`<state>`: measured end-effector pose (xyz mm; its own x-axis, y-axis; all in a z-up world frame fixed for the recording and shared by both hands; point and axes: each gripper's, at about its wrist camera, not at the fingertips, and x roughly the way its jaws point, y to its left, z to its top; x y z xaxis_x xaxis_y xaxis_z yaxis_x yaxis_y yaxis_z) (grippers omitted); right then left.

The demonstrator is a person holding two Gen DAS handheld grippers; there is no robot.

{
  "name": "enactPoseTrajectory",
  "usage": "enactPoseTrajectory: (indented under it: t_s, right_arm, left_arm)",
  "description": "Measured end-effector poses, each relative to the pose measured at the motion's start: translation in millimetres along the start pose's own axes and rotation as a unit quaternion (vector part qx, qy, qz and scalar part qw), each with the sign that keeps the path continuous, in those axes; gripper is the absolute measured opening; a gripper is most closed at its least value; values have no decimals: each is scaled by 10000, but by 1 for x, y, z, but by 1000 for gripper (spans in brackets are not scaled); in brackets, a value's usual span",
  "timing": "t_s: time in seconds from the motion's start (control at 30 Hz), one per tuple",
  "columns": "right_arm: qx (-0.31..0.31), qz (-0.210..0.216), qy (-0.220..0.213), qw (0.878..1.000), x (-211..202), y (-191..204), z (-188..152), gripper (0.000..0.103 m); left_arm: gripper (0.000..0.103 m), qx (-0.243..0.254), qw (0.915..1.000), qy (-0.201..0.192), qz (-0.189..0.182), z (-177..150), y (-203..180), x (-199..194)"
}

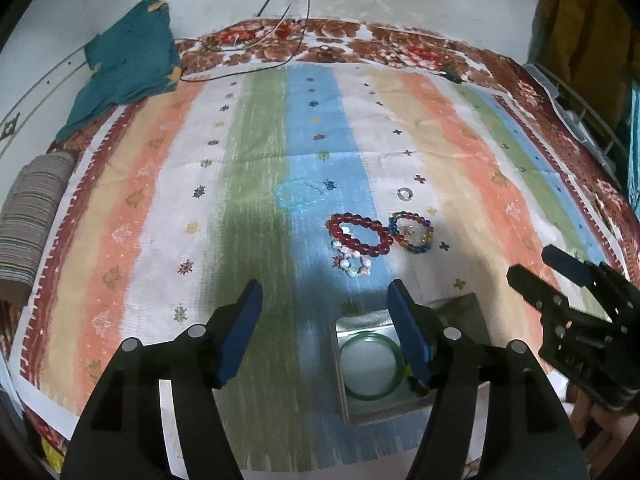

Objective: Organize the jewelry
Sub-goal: 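Move both open tools back toward the remaining bracelets on the cloth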

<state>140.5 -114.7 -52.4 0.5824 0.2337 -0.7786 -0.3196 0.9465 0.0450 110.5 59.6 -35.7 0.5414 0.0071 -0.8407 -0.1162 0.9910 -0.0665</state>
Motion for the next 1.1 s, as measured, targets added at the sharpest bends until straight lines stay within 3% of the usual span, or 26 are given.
enactPoseTrajectory:
  t_s: [0.4, 0.57, 1.1]
  right_arm:
    - [72, -68, 75, 9999, 12, -8, 10, 71]
    - [-176, -275, 88, 9994, 22, -9, 15, 75]
    - [39, -91, 242, 9997, 45, -21, 31, 82]
  left_arm:
    - [79, 76, 9998, 20, 201, 16, 0, 15]
    - [80, 112, 9996, 51, 237, 22, -1, 22]
    - [84, 60, 9994, 270, 187, 40, -1, 54]
